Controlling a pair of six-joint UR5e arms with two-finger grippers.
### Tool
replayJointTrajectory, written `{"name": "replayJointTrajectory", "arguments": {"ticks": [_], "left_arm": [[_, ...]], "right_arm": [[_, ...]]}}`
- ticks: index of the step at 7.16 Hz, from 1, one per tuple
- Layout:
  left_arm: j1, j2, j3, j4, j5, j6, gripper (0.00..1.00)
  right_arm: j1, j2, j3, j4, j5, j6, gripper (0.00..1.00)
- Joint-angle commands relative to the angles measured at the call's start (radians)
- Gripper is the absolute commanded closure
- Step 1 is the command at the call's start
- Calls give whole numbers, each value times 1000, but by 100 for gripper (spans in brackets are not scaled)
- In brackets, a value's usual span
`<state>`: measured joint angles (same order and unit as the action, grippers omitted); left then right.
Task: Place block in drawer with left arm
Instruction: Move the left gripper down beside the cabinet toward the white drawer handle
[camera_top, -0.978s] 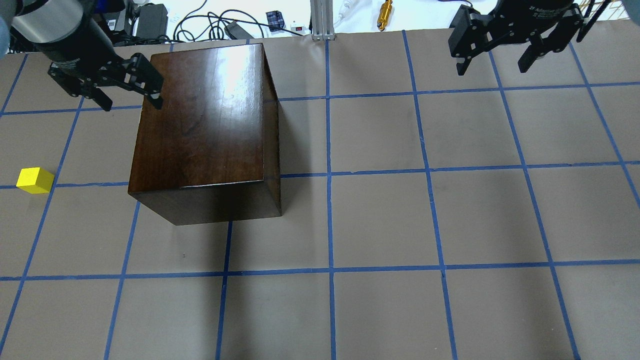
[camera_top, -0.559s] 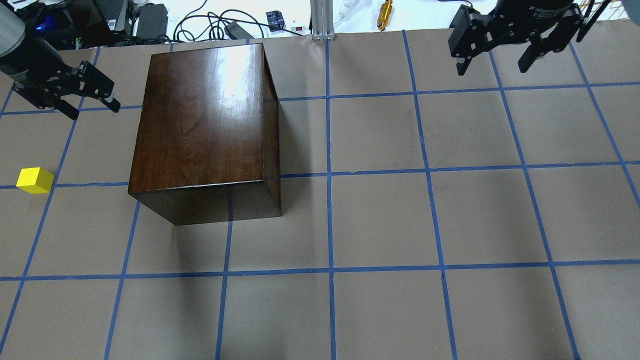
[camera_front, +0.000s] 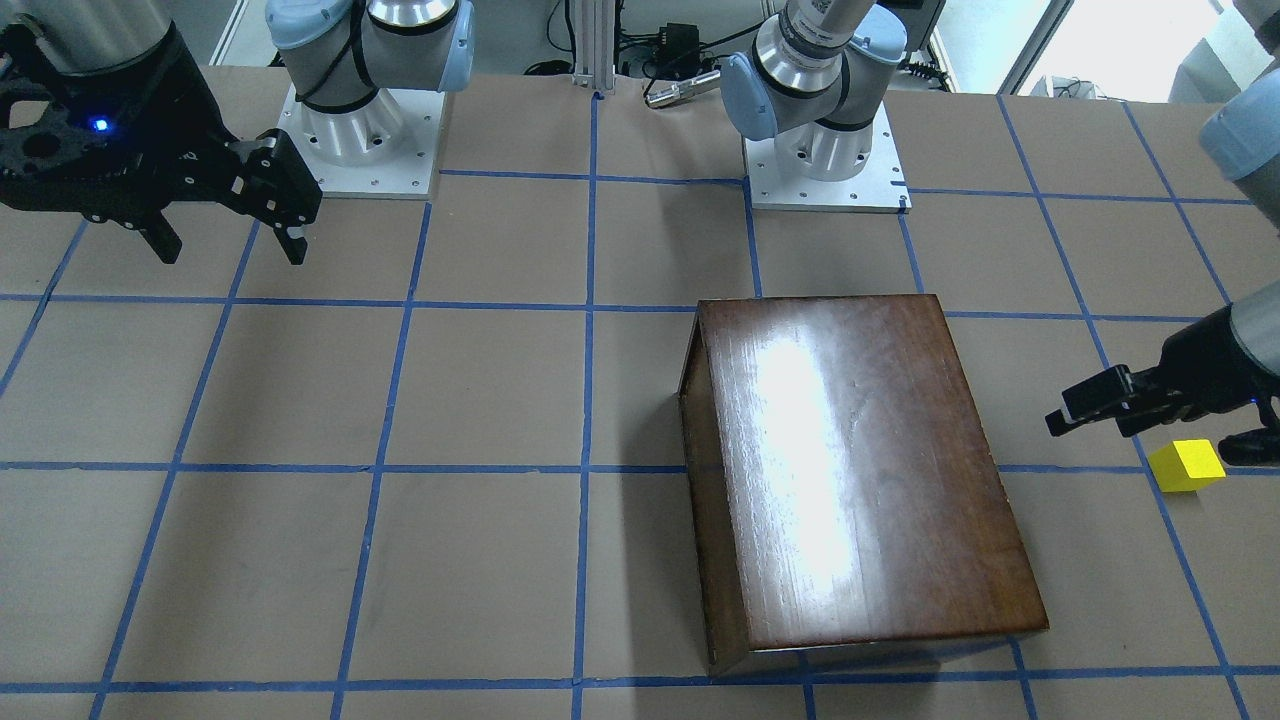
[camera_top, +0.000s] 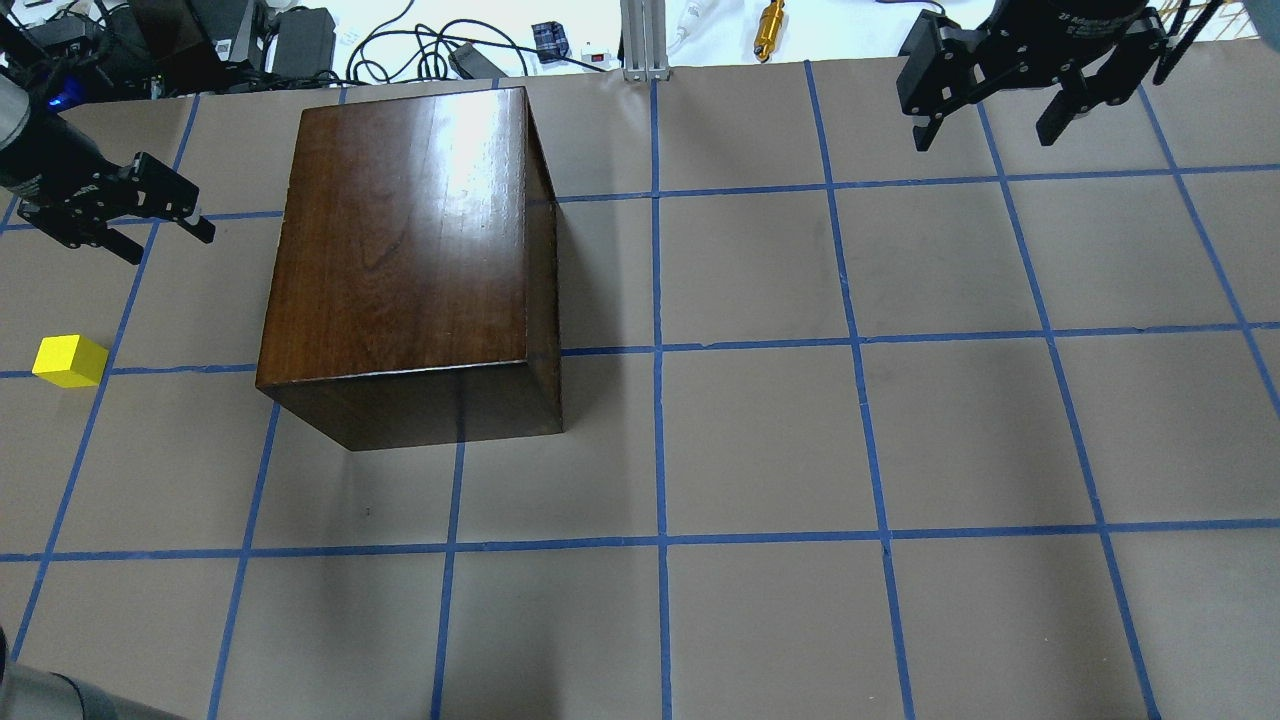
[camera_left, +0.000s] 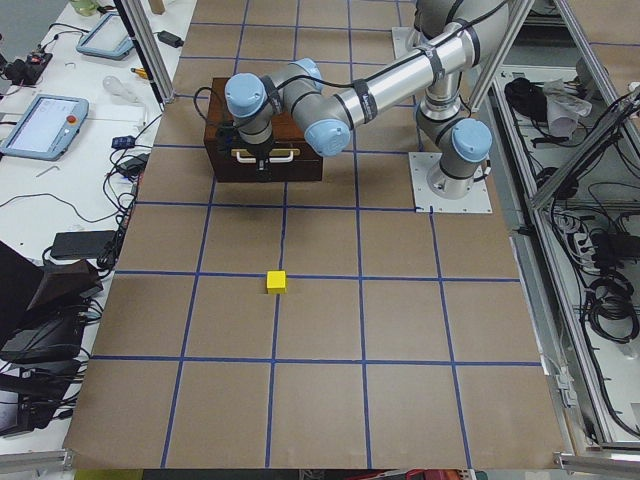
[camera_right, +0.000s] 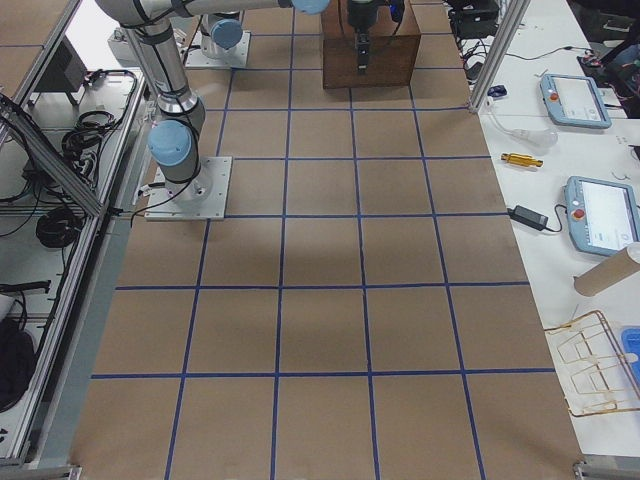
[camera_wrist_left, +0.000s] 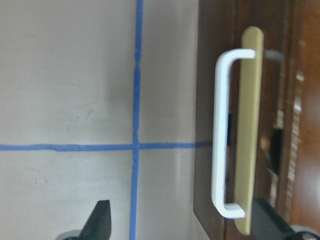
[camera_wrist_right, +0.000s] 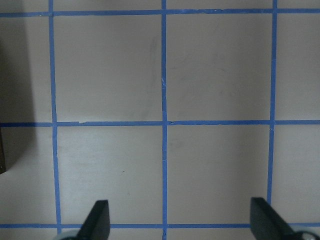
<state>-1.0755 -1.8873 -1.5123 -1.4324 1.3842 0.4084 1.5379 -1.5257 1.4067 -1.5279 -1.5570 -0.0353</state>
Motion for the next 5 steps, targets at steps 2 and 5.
{"name": "replayJointTrajectory", "arguments": {"ticks": [2, 5], "left_arm": [[-58, -46, -17, 32, 4, -50, 0], [-57, -52, -74, 110, 3, -7, 0]], "right_arm": [[1, -1, 0, 0, 0, 0, 0], [1, -1, 0, 0, 2, 0, 0]]}}
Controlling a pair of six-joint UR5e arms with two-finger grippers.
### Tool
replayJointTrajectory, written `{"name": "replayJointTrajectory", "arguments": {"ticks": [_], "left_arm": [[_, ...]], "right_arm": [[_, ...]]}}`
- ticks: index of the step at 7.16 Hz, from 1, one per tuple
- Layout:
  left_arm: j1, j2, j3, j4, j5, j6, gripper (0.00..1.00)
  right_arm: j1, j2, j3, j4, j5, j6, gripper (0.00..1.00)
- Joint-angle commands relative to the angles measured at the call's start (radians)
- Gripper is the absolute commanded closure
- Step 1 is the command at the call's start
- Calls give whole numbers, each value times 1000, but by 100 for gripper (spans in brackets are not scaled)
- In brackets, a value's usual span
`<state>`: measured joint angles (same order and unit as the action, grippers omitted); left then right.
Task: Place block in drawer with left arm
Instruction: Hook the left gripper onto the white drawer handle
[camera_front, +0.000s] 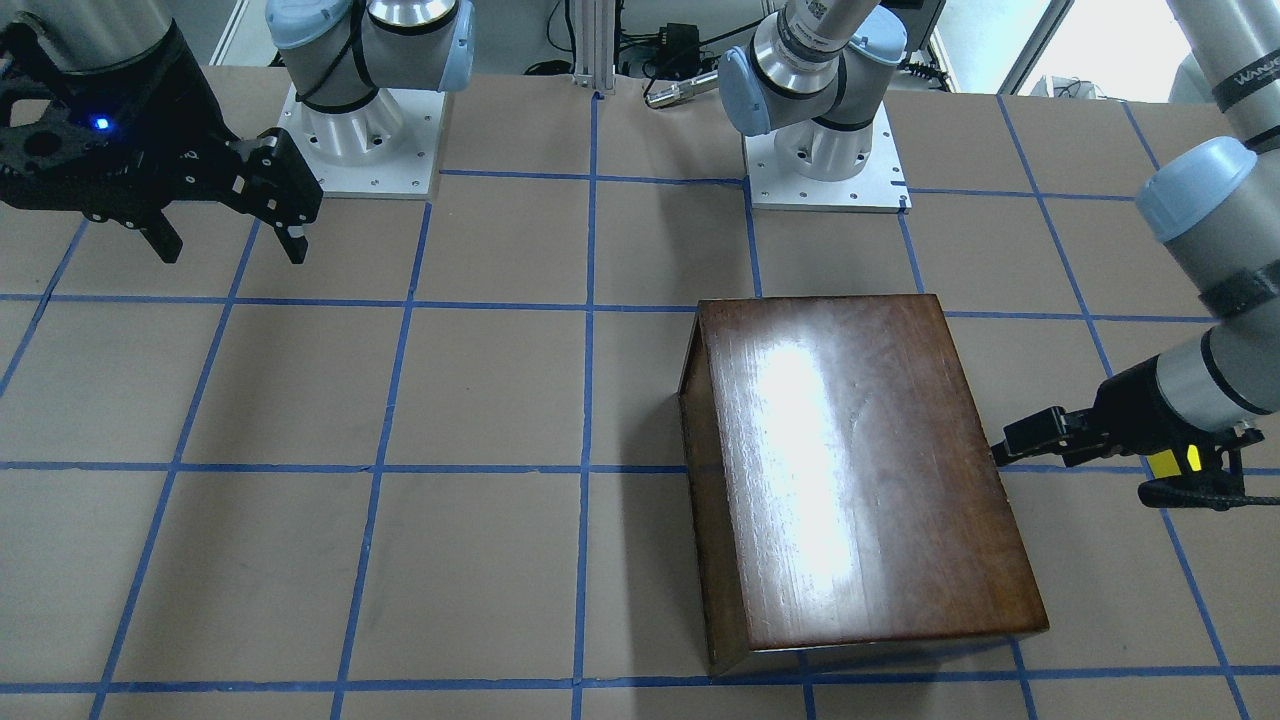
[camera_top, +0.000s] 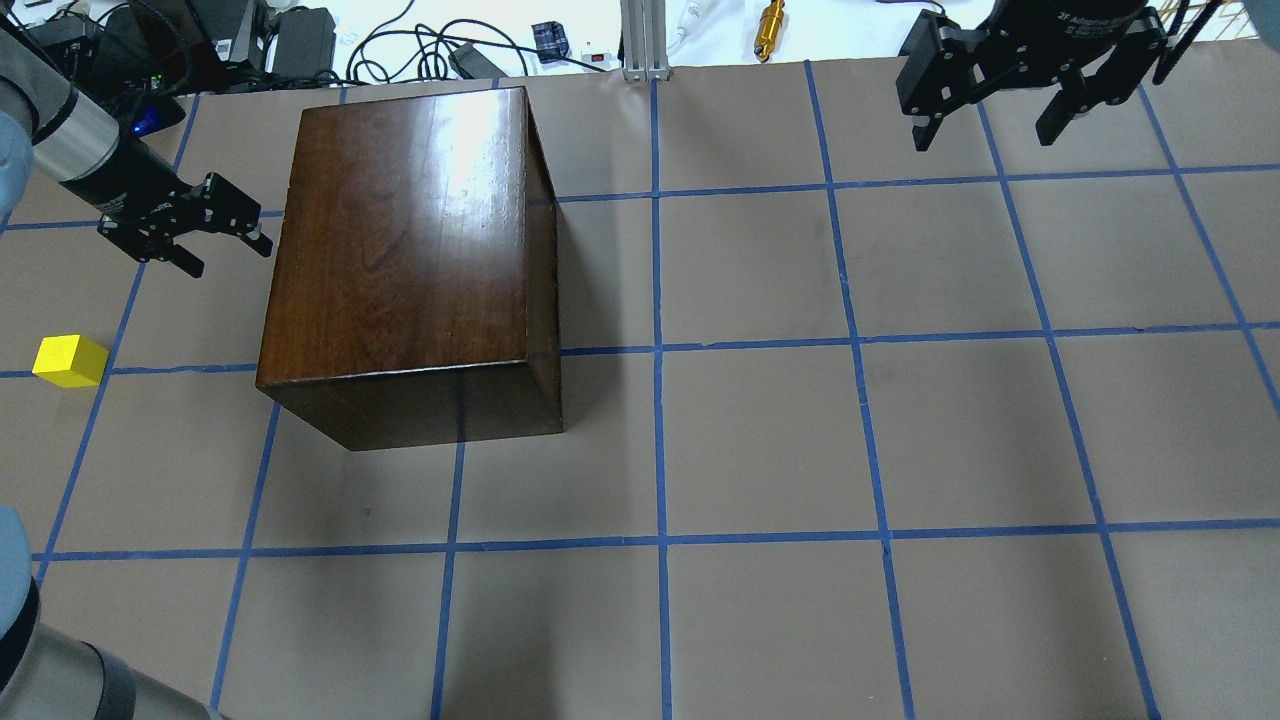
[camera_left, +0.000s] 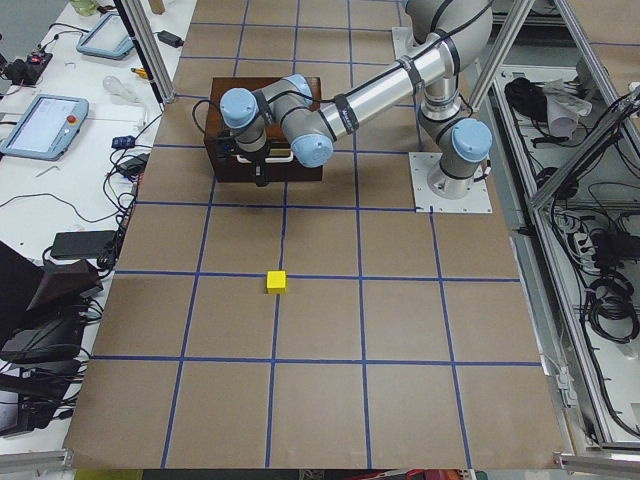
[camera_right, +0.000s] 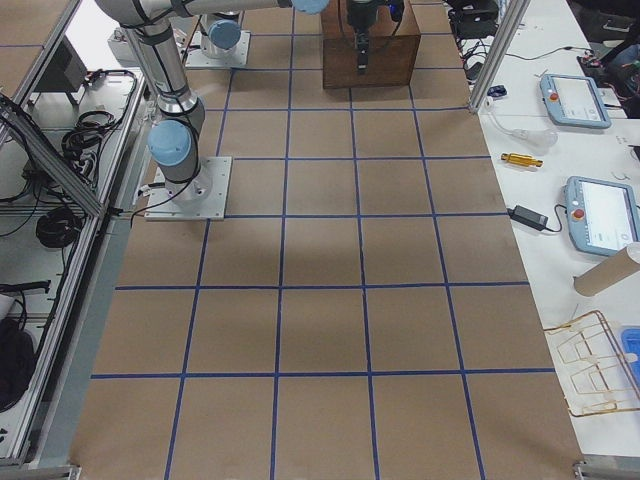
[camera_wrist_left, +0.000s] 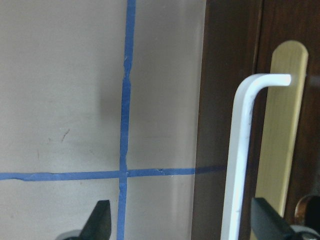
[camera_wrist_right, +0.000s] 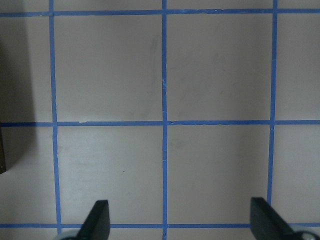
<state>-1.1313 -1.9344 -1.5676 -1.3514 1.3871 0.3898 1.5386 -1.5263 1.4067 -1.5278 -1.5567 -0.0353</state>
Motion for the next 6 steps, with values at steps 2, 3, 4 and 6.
{"name": "replayJointTrajectory", "arguments": {"ticks": [2, 3, 4, 6], "left_arm": [[-1, -15, -17, 28, -8, -3, 0], [-1, -15, -18, 28, -8, 6, 0], [-1, -17, -17, 28, -8, 3, 0], [-1, -15, -2, 28, -10, 1, 0]], "right_arm": [[0, 0, 0, 0, 1, 0, 0], [0, 0, 0, 0, 1, 0, 0], [-2, 0, 0, 0, 1, 0, 0], [0, 1, 0, 0, 1, 0, 0]]}}
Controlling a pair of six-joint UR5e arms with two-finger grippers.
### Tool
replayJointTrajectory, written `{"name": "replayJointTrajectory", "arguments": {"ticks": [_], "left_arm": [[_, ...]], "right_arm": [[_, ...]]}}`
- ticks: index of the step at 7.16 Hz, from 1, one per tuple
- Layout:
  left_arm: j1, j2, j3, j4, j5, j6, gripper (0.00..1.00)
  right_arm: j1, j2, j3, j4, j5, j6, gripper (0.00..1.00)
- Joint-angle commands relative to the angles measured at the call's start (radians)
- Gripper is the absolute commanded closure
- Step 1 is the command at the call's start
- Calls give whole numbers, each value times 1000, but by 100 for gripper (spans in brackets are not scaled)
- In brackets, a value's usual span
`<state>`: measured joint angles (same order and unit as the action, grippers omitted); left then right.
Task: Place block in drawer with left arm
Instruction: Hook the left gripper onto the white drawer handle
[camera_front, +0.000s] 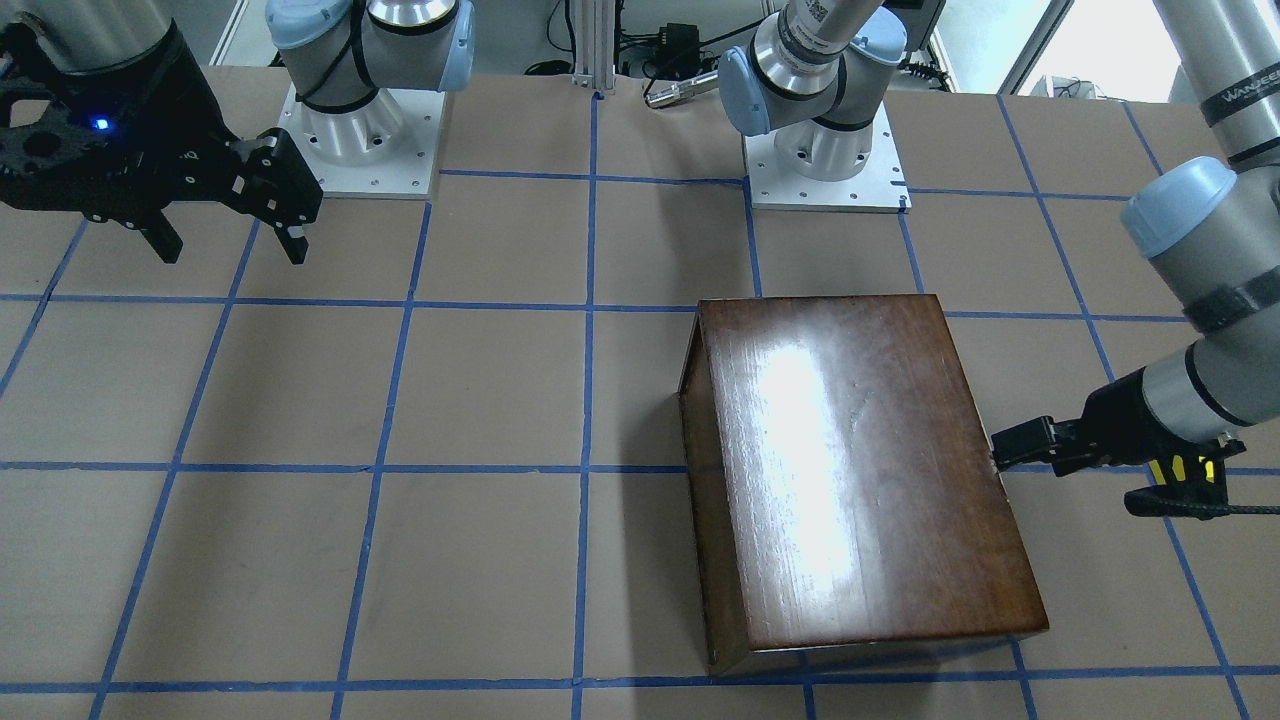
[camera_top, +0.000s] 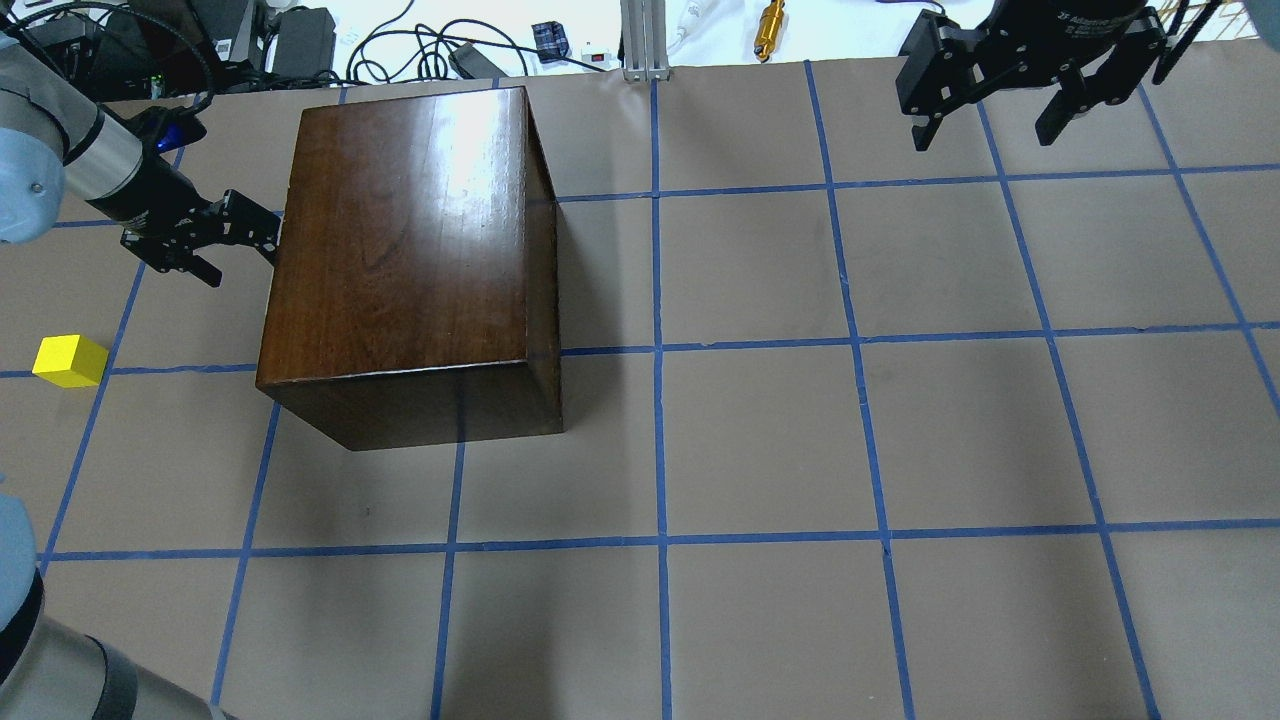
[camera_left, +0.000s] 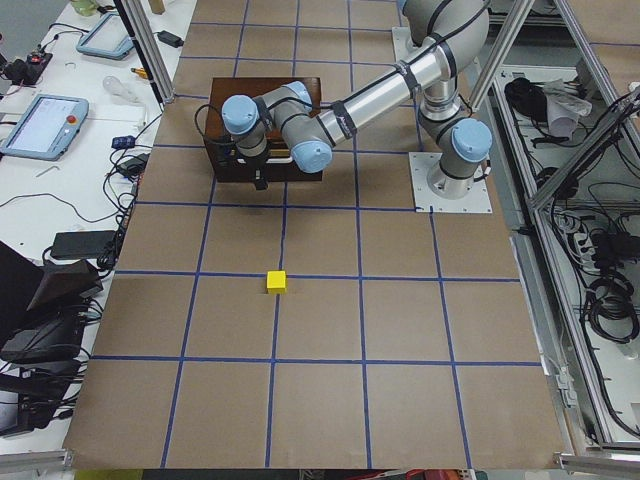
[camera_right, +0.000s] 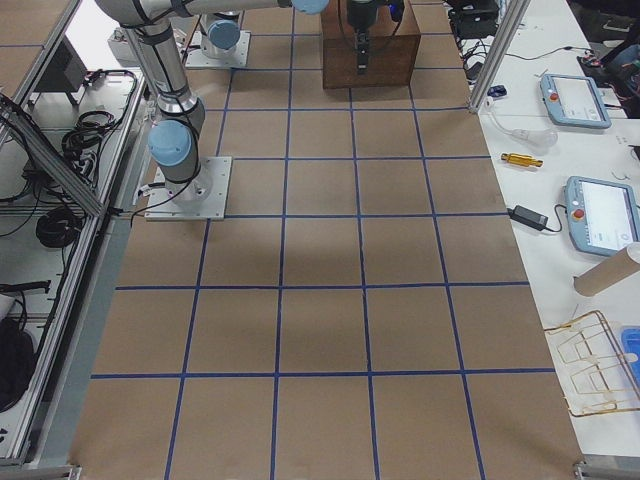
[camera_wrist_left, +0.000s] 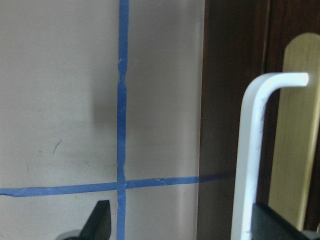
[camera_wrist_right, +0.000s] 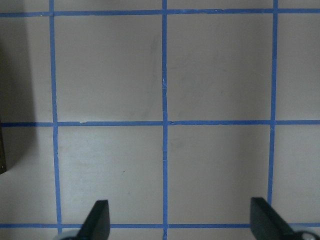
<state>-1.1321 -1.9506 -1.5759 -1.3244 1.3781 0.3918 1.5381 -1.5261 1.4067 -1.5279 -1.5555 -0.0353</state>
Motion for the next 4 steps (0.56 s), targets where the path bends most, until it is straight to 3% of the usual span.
{"name": "replayJointTrajectory", "arguments": {"ticks": [1, 4], "left_arm": [[0, 2, 8, -1, -17, -4, 0], [0, 1, -4, 1, -34, 5, 0]], "right_arm": [[-1, 0, 0, 0, 0, 0, 0], [0, 0, 0, 0, -2, 0, 0]]}}
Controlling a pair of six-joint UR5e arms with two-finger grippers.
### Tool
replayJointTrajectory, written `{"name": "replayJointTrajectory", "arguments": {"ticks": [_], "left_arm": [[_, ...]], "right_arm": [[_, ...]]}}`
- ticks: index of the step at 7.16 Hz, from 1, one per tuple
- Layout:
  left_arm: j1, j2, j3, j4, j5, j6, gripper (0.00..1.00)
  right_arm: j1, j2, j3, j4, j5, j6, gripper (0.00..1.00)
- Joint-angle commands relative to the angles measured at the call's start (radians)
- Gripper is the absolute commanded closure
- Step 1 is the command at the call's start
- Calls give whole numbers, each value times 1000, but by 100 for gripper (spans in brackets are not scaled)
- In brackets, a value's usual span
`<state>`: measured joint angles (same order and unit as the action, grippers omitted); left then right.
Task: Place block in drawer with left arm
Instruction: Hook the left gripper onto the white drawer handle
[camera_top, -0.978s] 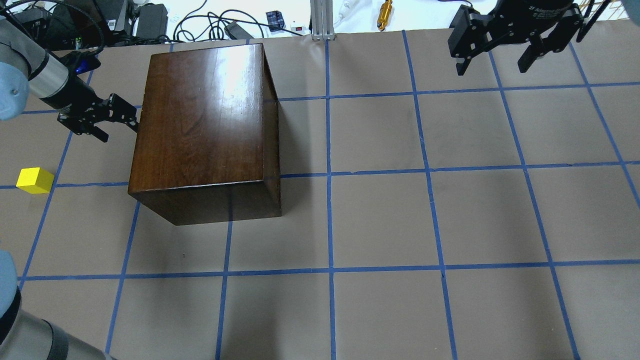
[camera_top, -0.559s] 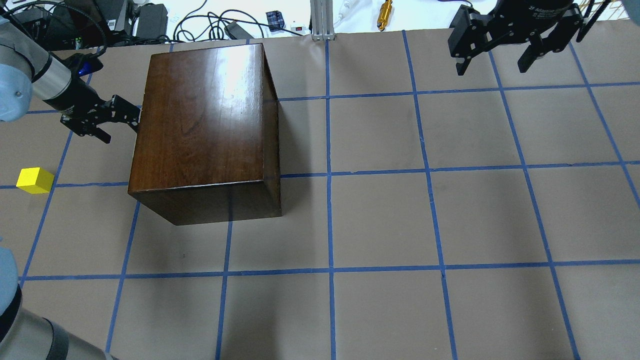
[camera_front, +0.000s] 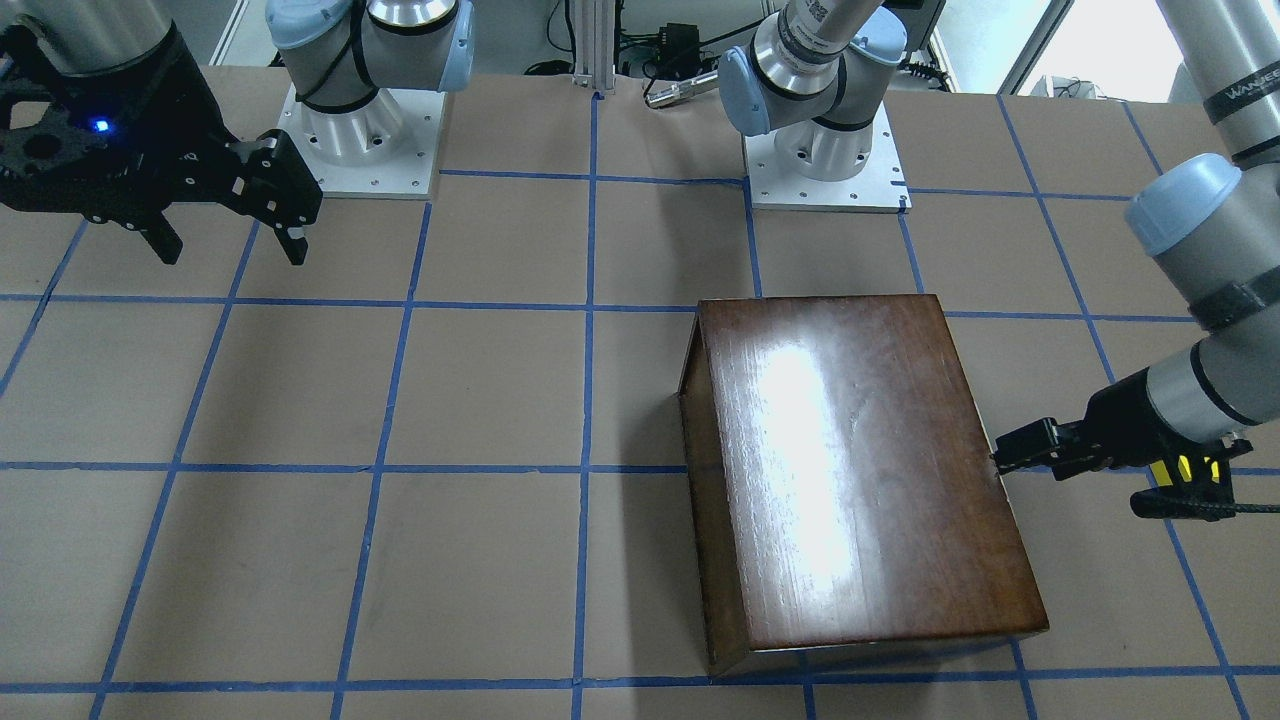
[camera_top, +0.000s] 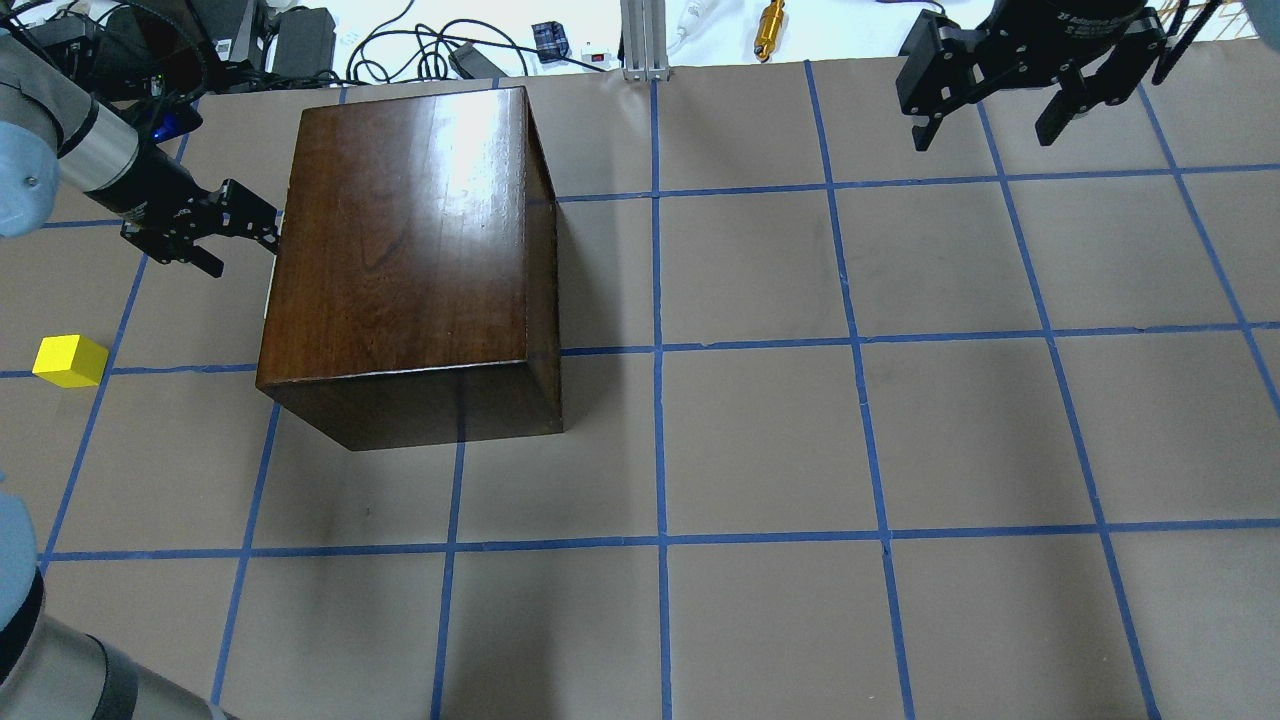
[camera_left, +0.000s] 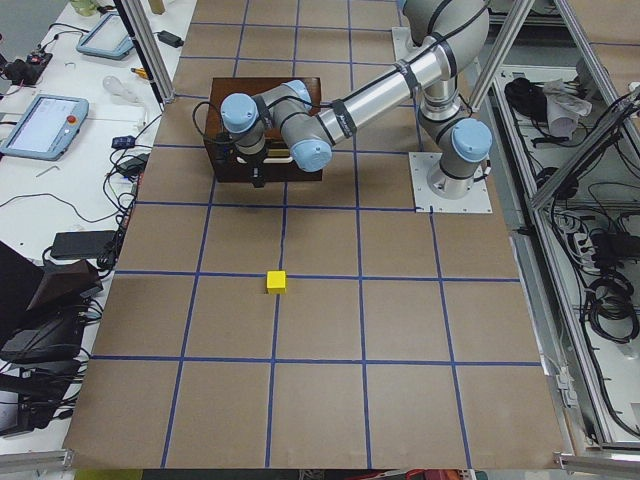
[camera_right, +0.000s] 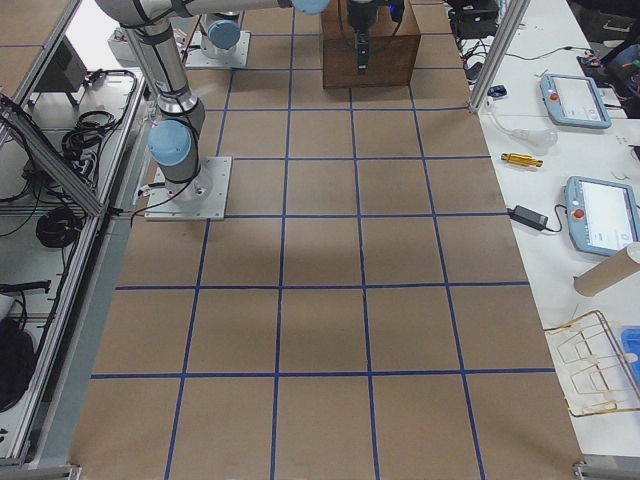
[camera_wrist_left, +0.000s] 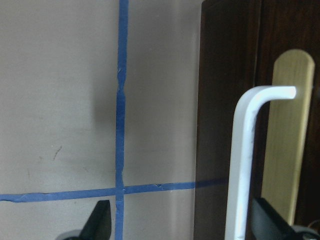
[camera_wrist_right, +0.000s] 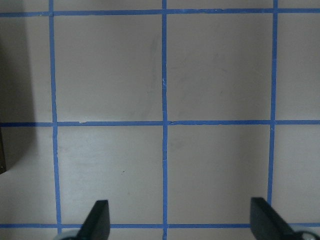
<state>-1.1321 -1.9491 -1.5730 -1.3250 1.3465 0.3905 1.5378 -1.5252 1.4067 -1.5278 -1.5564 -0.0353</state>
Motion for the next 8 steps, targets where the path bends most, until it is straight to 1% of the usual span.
{"name": "replayJointTrajectory", "arguments": {"ticks": [1, 8], "left_arm": [[0, -8, -9, 3, -1, 13, 0], [0, -36, -12, 24, -1, 31, 0]], "right_arm": [[1, -1, 0, 0, 1, 0, 0], [1, -1, 0, 0, 1, 0, 0]]}}
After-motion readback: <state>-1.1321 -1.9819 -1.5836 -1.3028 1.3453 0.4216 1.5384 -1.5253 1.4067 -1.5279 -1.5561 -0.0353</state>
